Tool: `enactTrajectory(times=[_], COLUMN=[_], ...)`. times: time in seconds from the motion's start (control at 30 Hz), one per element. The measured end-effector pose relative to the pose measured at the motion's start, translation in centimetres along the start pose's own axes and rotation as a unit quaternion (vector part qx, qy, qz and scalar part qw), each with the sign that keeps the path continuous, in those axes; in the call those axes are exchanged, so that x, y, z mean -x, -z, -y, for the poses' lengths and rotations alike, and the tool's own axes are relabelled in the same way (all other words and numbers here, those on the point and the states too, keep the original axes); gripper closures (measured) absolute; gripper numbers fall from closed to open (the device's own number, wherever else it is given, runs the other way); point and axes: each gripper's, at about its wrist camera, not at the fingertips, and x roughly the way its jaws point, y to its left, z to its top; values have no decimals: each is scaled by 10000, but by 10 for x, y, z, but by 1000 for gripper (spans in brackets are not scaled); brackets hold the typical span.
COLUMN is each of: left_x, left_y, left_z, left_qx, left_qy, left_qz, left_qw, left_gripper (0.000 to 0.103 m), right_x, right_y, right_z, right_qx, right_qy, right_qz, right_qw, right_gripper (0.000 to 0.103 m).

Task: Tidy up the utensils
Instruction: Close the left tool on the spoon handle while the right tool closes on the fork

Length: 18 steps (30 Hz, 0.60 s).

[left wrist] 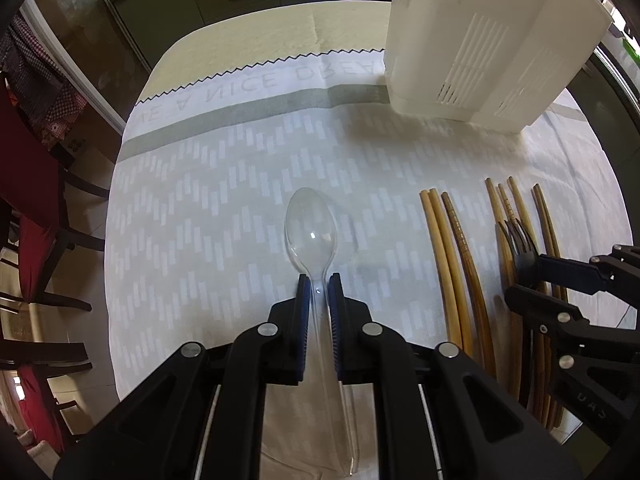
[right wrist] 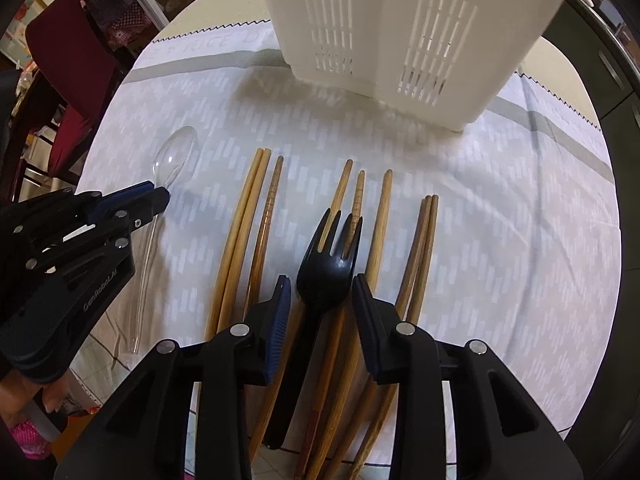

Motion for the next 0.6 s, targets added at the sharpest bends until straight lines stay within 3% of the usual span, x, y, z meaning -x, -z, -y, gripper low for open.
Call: enactTrajectory(times=[0.3, 0.6], left_x=[1, 2], left_y=[0, 2], left_z=[2, 0], left_qx=[-61, -13], left_qy=[-7, 42], left_qz=[37, 64], left_qw=[10000, 10000], left_gripper=[93, 93], right_x=[-3, 8], right_y=[-14, -12], right_z=[-13, -6], right_qx=[157, 9], right_qy=[200, -184], right_qz=[102, 314], right_qw=[9996, 9993], right_gripper=[76, 76])
